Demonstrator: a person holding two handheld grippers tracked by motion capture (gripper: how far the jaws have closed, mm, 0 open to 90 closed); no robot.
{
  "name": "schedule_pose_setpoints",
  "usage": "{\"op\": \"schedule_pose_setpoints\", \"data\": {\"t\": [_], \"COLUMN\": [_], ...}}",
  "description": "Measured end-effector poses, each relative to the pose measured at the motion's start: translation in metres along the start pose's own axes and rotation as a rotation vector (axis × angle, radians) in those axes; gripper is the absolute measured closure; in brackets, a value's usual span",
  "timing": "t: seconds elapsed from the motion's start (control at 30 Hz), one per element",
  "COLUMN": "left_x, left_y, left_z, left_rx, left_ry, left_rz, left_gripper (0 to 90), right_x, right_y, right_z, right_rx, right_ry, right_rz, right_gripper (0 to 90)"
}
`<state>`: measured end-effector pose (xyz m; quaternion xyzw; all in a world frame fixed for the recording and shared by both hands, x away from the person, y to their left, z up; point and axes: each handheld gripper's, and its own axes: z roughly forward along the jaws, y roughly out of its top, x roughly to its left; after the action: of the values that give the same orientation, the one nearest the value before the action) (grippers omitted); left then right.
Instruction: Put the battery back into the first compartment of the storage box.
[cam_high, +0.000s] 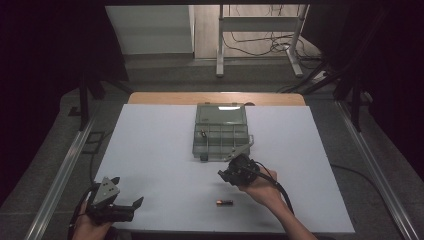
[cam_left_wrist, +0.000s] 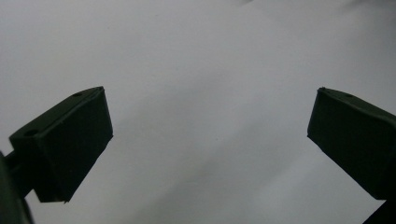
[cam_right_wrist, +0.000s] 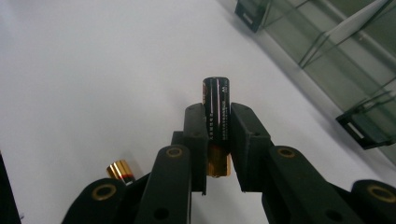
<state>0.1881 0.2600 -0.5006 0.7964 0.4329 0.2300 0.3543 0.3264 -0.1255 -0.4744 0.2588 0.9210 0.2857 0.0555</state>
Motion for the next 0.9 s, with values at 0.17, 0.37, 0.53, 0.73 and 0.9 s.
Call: {"op": "schedule_pose_setpoints", "data": {"t": [0.17, 0.37, 0.53, 0.73, 0.9], "left_x": [0.0, 0.001, 0.001, 0.001, 0.001], "left_y": [0.0, 0.0, 0.0, 0.0, 0.0], "left_z": [0.0, 0.0, 0.0, 0.0, 0.0], "left_rx": [0.0, -0.001, -0.001, -0.003, -0.004], "left_ry": [0.0, -0.002, -0.004, -0.005, -0.006], "left_rz": [-0.002, -0.004, -0.006, -0.009, -0.008], "left_gripper": [0.8, 0.8, 0.8, 0.8, 0.9], "right_x": [-0.007, -0.015, -0.022, -0.033, -0.038], "right_y": [0.006, 0.017, 0.027, 0.039, 0.051], "right_z": [-0.002, 0.0, 0.005, 0.007, 0.01], "right_rx": [-0.027, -0.054, -0.062, -0.082, -0.1], "right_ry": [-0.002, -0.009, -0.019, -0.035, -0.053], "right_rz": [0.025, 0.04, 0.052, 0.076, 0.086], "right_gripper": [76.6, 76.6, 76.6, 76.6, 76.6]}}
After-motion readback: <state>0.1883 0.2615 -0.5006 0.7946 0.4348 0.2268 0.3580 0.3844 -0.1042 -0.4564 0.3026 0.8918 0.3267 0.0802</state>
